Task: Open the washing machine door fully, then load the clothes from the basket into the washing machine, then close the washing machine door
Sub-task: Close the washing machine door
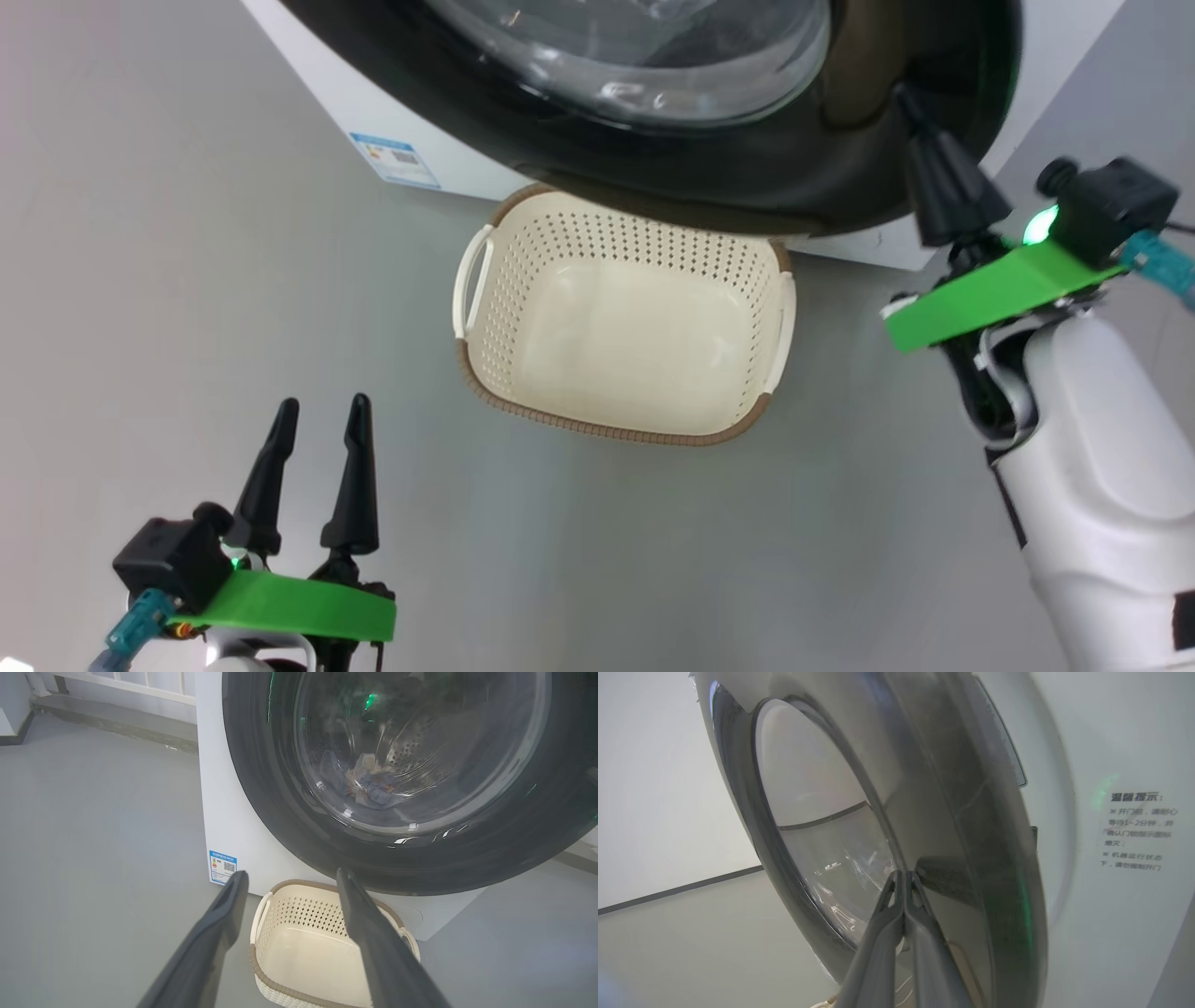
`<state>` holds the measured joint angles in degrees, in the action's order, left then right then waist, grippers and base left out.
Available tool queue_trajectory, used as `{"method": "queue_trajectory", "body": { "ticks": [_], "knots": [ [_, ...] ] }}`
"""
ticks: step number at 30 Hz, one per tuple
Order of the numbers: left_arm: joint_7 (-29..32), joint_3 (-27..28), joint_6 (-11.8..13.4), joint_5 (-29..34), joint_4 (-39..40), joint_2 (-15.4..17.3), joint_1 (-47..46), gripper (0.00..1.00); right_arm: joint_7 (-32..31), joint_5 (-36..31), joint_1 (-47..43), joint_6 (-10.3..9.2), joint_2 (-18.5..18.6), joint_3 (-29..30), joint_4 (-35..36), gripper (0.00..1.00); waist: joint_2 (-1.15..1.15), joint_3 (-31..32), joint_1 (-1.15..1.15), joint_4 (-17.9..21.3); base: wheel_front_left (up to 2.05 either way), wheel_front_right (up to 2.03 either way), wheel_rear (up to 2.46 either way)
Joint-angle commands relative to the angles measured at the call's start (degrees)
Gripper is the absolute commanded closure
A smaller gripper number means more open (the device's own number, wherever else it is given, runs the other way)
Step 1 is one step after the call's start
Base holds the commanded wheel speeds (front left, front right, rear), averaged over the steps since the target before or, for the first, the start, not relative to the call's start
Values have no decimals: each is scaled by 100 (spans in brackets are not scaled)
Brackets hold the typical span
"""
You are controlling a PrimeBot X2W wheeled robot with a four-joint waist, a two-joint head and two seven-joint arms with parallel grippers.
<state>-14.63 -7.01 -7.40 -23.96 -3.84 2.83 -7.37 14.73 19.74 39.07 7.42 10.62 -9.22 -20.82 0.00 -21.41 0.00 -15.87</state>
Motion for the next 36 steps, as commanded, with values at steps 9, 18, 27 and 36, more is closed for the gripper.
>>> {"method": "queue_trajectory", "body": {
  "ticks": [9,18,27,36],
  "knots": [
    [-37,37,-9,-101,199,77,-338,0,27,12,700,7,15,347,-71,100,0,-311,0,-221,0,0,0],
    [-37,-54,-9,-146,213,58,-490,0,27,-26,1244,7,21,607,-248,100,0,-494,0,-316,0,0,0],
    [-37,-60,-9,-151,189,48,-569,0,27,-146,1403,7,-25,601,-286,100,0,-544,0,-315,0,0,0],
    [-37,15,-9,-109,91,75,-517,0,27,-128,932,7,-7,212,-335,65,0,-316,0,-181,0,0,0]
  ]
}}
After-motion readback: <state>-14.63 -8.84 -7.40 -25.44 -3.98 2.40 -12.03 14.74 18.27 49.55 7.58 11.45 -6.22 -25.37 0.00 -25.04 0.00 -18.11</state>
